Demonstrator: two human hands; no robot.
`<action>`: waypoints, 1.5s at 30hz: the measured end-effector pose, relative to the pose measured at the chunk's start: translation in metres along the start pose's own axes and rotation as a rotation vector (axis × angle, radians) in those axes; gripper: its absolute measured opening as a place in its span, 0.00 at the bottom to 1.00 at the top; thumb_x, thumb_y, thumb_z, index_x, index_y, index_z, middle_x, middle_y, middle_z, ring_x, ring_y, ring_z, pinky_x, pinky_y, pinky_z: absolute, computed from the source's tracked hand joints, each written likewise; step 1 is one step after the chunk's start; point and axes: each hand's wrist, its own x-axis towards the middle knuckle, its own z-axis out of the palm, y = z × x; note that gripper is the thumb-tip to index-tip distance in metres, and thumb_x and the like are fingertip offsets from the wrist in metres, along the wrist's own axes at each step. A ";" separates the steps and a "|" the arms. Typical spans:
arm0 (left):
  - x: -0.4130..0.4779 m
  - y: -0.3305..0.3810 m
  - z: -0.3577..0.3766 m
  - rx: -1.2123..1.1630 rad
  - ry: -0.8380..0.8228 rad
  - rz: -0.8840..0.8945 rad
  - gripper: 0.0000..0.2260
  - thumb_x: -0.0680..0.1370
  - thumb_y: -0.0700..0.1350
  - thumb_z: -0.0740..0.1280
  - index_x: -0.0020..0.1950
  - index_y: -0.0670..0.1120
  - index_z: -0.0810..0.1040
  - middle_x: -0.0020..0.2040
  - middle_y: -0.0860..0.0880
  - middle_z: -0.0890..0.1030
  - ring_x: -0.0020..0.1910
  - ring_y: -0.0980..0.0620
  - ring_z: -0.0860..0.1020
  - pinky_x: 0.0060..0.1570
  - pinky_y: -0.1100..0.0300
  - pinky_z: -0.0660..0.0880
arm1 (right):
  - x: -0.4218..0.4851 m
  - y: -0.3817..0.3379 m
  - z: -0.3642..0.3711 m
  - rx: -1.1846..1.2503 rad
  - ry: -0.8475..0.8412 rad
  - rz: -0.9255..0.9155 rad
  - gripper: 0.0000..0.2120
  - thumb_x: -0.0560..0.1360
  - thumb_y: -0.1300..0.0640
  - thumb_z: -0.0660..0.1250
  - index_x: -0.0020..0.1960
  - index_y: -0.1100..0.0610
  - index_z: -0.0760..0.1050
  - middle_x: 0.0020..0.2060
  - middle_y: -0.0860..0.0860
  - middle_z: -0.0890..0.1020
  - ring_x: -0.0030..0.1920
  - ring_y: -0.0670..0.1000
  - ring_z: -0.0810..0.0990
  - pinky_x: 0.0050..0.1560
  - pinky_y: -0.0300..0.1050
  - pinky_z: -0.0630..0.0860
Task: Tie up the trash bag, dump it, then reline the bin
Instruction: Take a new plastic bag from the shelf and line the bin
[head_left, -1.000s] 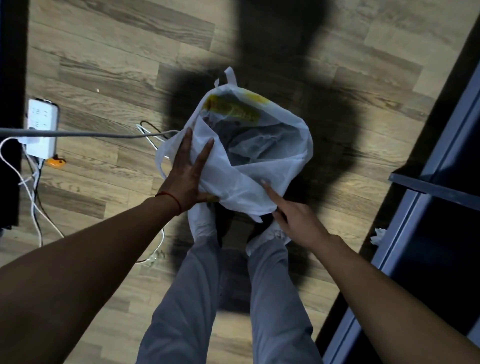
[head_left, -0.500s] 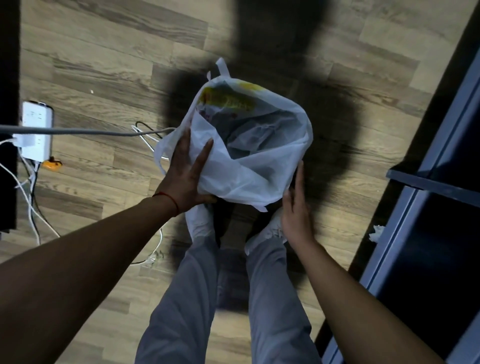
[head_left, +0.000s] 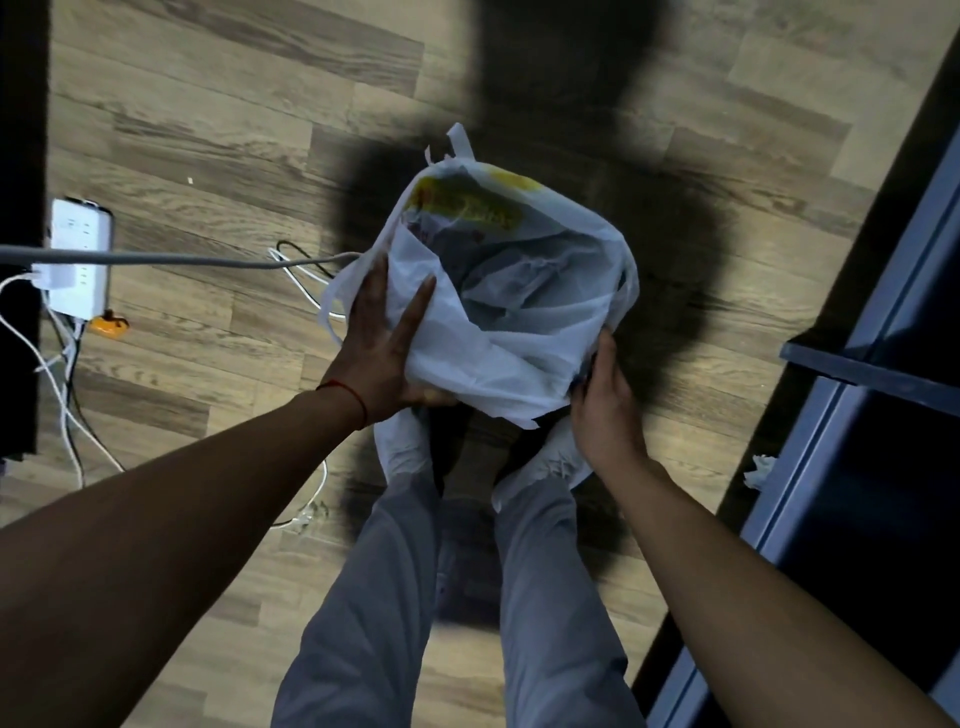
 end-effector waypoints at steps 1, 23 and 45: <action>0.002 0.000 0.000 -0.008 -0.002 -0.003 0.53 0.60 0.75 0.63 0.76 0.61 0.38 0.76 0.36 0.37 0.76 0.39 0.38 0.73 0.42 0.50 | 0.002 -0.001 0.001 -0.029 -0.017 0.001 0.35 0.79 0.59 0.60 0.79 0.50 0.45 0.73 0.58 0.67 0.65 0.63 0.73 0.60 0.56 0.74; 0.002 -0.004 0.003 -0.078 0.033 -0.007 0.50 0.65 0.69 0.67 0.76 0.62 0.37 0.77 0.43 0.35 0.77 0.40 0.37 0.68 0.31 0.57 | 0.104 -0.080 0.026 -0.889 -0.259 -0.731 0.32 0.78 0.48 0.63 0.78 0.51 0.56 0.77 0.54 0.61 0.78 0.58 0.55 0.77 0.56 0.42; 0.003 -0.008 -0.001 0.000 0.136 0.074 0.45 0.67 0.68 0.70 0.76 0.52 0.56 0.76 0.31 0.46 0.77 0.34 0.45 0.69 0.33 0.56 | 0.154 -0.058 0.097 -0.841 -0.274 -0.185 0.32 0.81 0.45 0.53 0.80 0.49 0.43 0.79 0.54 0.51 0.78 0.60 0.49 0.75 0.63 0.40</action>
